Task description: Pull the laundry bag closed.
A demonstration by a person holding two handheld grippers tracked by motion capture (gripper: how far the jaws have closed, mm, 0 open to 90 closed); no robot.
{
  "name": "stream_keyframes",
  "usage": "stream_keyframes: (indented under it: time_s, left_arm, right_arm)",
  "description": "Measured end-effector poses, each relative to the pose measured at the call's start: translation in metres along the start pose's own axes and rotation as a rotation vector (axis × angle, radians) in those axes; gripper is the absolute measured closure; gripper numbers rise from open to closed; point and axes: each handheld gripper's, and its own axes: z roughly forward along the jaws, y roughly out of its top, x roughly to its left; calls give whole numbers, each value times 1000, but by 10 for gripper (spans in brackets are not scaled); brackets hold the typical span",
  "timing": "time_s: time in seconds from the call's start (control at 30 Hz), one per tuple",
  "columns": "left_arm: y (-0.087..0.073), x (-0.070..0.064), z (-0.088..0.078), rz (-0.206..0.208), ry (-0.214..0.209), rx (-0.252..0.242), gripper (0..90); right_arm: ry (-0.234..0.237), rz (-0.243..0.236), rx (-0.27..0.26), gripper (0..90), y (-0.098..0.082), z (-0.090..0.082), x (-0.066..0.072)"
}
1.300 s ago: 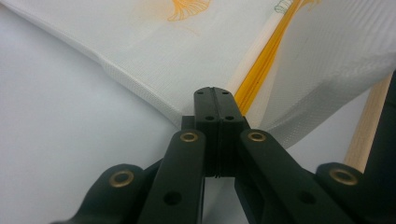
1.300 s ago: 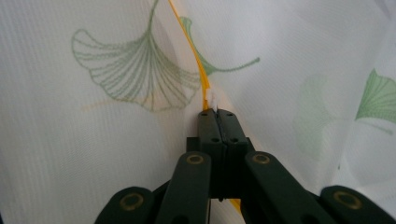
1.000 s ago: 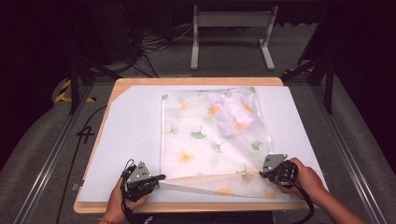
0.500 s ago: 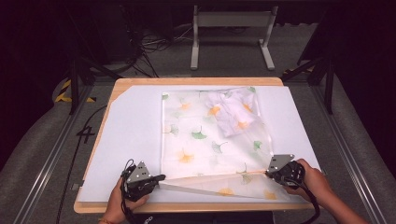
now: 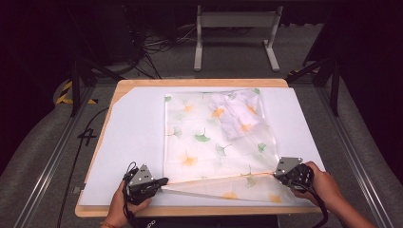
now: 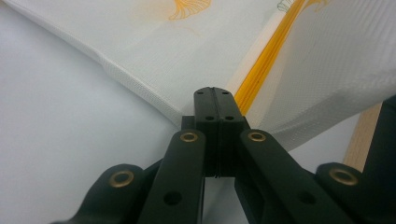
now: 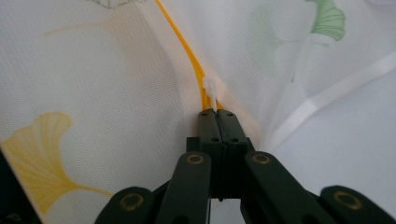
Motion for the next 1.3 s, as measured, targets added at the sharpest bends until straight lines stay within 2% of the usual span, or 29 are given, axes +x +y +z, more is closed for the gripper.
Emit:
stream_keyframes:
  time_s: [0.1, 0.23, 0.3, 0.43, 0.53, 0.8, 0.87, 0.97, 1.2, 1.3]
  left_arm:
    - [0, 0, 0, 0, 3, 1, 900]
    - [0, 0, 0, -4, -3, 2, 900]
    - [0, 0, 0, -4, -3, 3, 900]
    - [0, 0, 0, 0, 0, 0, 900]
    - [0, 0, 0, -3, -2, 2, 900]
    - [0, 0, 0, -2, -4, 3, 900]
    - [0, 1, 0, -6, -3, 0, 900]
    - [0, 1, 0, -7, -4, 0, 900]
    - [0, 2, 0, -8, -9, 2, 900]
    - [0, 1, 0, -11, -8, 0, 900]
  right_arm:
    - [-15, -9, 16, 900, 4, 3, 1]
    - [9, -65, 58, 900, 18, 9, 2]
    - [4, -94, 81, 900, 25, 11, 1]
    - [17, -119, 128, 900, 36, 15, -3]
    - [17, -137, 140, 900, 38, 12, -4]
    - [-26, -135, 114, 900, 25, 0, 1]
    - [-33, -105, 90, 900, 18, -3, 1]
    - [-29, -107, 86, 900, 15, -4, 3]
    - [-28, -49, 38, 900, 4, -9, 1]
    - [-39, -44, 30, 900, -1, -12, -1]
